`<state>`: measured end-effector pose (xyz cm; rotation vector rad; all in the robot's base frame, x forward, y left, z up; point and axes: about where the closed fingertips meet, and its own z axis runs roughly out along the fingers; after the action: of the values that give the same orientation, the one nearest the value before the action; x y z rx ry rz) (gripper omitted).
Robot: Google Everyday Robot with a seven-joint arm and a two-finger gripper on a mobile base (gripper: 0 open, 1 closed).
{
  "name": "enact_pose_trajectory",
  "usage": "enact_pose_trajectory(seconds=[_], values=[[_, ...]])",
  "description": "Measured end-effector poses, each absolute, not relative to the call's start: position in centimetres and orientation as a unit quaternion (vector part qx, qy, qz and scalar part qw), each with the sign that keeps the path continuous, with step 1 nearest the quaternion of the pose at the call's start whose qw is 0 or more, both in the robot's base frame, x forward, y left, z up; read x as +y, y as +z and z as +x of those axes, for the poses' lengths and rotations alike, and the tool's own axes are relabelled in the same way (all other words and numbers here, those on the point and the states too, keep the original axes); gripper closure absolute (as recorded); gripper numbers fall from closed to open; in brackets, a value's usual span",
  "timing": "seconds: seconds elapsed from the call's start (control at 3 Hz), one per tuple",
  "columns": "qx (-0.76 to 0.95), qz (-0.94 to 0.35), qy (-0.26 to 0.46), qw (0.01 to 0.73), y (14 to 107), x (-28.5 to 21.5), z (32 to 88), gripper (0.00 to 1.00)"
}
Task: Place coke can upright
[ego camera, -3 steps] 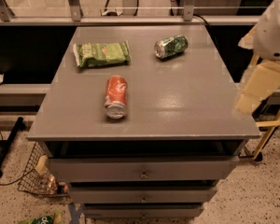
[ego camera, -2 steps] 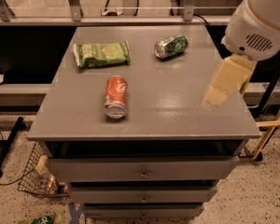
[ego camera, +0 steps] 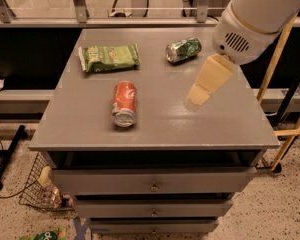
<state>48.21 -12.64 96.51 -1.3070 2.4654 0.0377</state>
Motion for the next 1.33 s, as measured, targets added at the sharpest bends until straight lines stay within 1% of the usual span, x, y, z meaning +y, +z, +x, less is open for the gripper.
enact_pose_trajectory(seconds=[0.33, 0.67, 1.0, 1.33], values=[[0.88, -0.435, 0.037, 0.186, 96.2, -12.8, 48.3, 0.0], [0.881, -0.422, 0.109, 0.184, 95.6, -10.4, 50.4, 0.0], [0.881, -0.411, 0.166, 0.167, 95.8, -7.4, 53.2, 0.0], [0.901, -0.369, 0.19, 0.129, 95.0, -4.7, 55.5, 0.0]])
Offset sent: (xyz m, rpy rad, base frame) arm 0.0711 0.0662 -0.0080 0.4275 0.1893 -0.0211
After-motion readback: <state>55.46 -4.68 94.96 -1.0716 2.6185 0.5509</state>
